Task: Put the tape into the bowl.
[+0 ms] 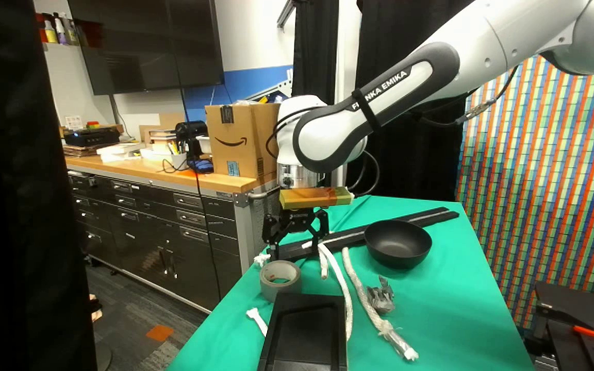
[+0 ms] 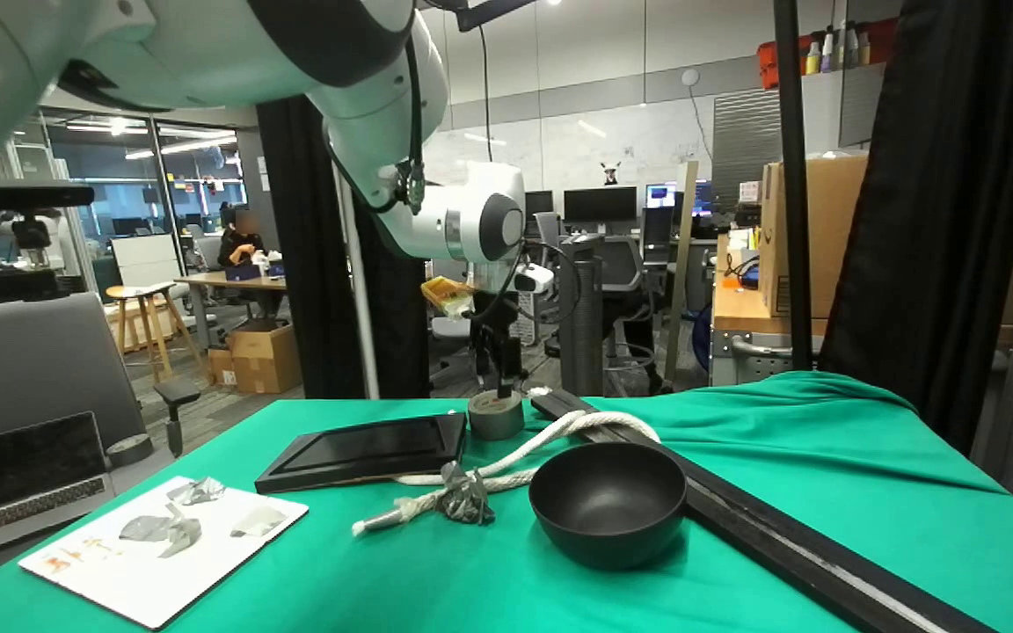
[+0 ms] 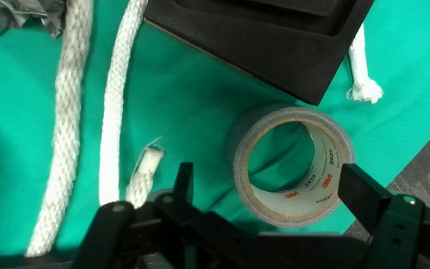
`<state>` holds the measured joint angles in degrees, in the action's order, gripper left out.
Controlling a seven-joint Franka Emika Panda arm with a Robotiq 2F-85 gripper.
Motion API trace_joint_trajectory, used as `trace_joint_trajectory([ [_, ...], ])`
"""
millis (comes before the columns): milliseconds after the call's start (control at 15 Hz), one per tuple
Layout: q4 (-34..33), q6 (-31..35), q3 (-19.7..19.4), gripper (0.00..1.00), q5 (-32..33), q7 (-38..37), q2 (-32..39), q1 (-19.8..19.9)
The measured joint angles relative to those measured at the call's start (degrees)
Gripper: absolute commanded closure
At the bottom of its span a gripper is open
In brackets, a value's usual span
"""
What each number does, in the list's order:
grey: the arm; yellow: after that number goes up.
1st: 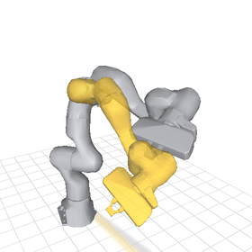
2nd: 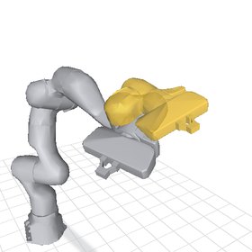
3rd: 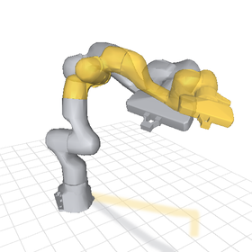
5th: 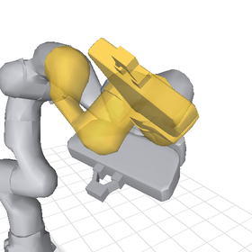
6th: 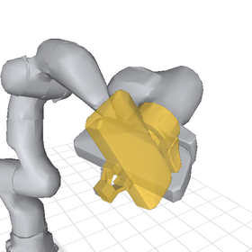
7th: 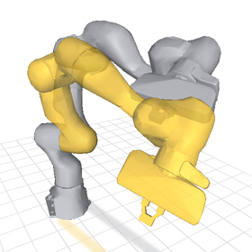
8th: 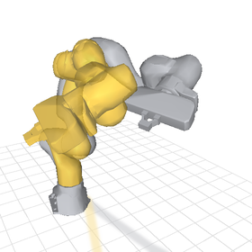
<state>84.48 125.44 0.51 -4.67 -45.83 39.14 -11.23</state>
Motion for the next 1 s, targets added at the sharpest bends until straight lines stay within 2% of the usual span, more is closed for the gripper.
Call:
trace_joint_trajectory([
  [1000, -0.03, 2.38, -1.17, 0.0, 0.0, 0.0, 3.68, -0.1],
])
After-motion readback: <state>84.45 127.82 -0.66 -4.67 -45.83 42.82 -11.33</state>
